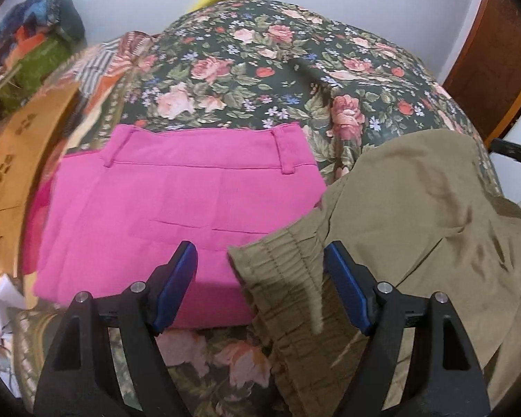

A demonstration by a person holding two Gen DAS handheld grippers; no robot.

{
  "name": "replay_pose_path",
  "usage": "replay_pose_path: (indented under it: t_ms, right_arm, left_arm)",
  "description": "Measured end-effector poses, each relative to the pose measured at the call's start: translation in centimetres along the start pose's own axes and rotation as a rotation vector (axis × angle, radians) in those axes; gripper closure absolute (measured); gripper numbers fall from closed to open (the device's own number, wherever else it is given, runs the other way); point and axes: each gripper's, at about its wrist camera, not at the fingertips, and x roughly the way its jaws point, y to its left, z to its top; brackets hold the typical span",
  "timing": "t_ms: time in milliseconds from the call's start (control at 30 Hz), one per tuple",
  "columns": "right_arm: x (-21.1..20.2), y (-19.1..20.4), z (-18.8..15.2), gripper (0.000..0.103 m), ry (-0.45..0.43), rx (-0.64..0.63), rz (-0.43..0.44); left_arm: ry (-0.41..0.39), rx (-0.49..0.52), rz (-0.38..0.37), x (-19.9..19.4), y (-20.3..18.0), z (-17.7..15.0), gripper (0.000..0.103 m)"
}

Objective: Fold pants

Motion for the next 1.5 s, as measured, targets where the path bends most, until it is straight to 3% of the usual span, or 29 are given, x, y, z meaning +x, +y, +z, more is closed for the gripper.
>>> replay_pose_path:
  t_ms: [133, 300, 367, 500, 533, 833, 1167, 1500]
  right_arm:
    - [2.8, -0.6, 0.7, 0.047, 0.048, 0.024, 0.050]
    - [4.9, 0.0, 0.4, 0.047, 0.087, -0.009, 0.071]
    - [4.6, 0.2, 0.3, 0.062, 0.057, -0.011, 0.067]
    - [4.1, -0.2, 0.4, 0.092, 0.030, 0.026, 0.067]
    - [4.0, -0.3, 0.4, 0.093, 0.026, 0.032, 0.072]
    - [0.8, 1.4, 0.5, 0.099, -0.071, -0.002, 0.100]
    - [-3.6, 2.7, 2.2, 0.100, -0.181, 0.004, 0.093]
    - [-9.8, 3.3, 3.3, 0.100, -0.313, 0.016, 0.109]
  left_arm:
    - [0.001, 0.019, -0.027, 0.8, -0.3, 0.1, 0.026]
    - [0.015, 0.036, -0.006, 1.6, -0.9, 0.4, 0.026]
    - [0.014, 0.026, -0.003, 1.7, -1.0, 0.4, 0.026]
    - [0.013, 0.008, -0.012, 1.5, -1.3, 0.4, 0.039]
    - [0.011, 0.012, -0.008, 1.3, -1.4, 0.4, 0.044]
    - [-0.059, 0.051, 0.035, -2.0, -2.3, -0.4, 0.055]
    - [-0.172, 0.032, 0.036, -7.9, -2.5, 1.4, 0.057]
    - [-0.268, 0.078, 0.022, -13.6, -3.9, 3.1, 0.057]
